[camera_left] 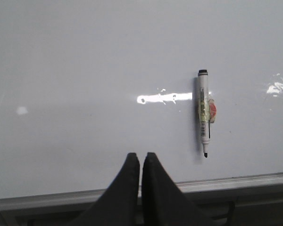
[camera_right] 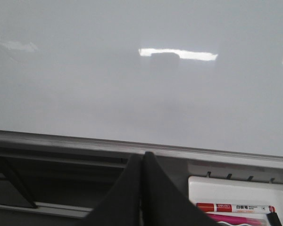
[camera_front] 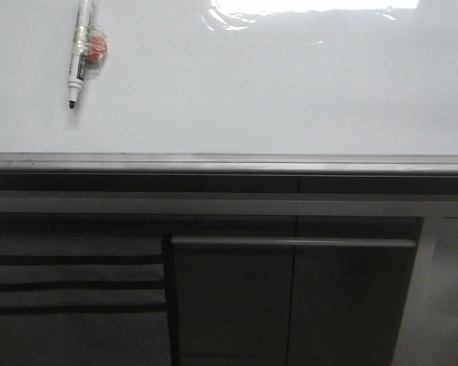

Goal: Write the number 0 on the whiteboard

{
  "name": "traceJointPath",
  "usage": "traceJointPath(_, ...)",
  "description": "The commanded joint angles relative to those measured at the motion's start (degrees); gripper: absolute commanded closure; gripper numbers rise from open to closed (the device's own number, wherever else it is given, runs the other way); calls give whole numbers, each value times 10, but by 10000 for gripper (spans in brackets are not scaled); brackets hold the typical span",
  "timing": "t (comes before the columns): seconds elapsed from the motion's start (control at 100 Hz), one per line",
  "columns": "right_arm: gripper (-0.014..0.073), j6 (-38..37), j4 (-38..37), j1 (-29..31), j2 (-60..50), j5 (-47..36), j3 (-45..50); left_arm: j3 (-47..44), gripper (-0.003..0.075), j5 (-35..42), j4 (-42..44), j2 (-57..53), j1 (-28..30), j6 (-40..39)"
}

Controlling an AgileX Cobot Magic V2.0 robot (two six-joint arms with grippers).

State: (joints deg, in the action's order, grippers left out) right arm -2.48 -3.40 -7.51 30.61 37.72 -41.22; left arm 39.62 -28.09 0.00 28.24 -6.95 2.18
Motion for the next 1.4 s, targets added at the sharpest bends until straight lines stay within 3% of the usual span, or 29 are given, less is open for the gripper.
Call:
traceJointPath(0.0, 666, 7, 0, -1, 19, -40, -21, 20, 741, 42, -15, 28, 1, 0)
traceJointPath(0.3, 664, 7, 0, -1, 49, -20, -21, 20, 739, 48, -21, 105, 1, 0)
traceJointPath(0.38, 612, 7, 0, -1, 54, -15, -21, 20, 710, 48, -21, 132, 1, 4)
traceJointPath(0.45, 522, 7, 0, -1, 58, -15, -21, 20, 617, 50, -23, 155, -5, 5)
traceJointPath(0.55, 375, 7, 0, -1, 61, -15, -21, 20, 416, 67, -43, 185, -30, 5)
traceJointPath(0.64, 325, 7, 0, -1, 61, -16, -21, 21, 319, 100, -61, 217, -69, 5)
traceJointPath(0.86, 326, 7, 0, -1, 61, -17, -21, 46, 335, 189, -58, 331, -154, 5)
traceJointPath(1.15, 326, 7, 0, -1, 61, -15, -21, 153, 335, 183, -55, 494, -155, 5)
traceJointPath(1.39, 326, 7, 0, -1, 61, -12, -21, 213, 335, 180, -44, 567, -152, 5)
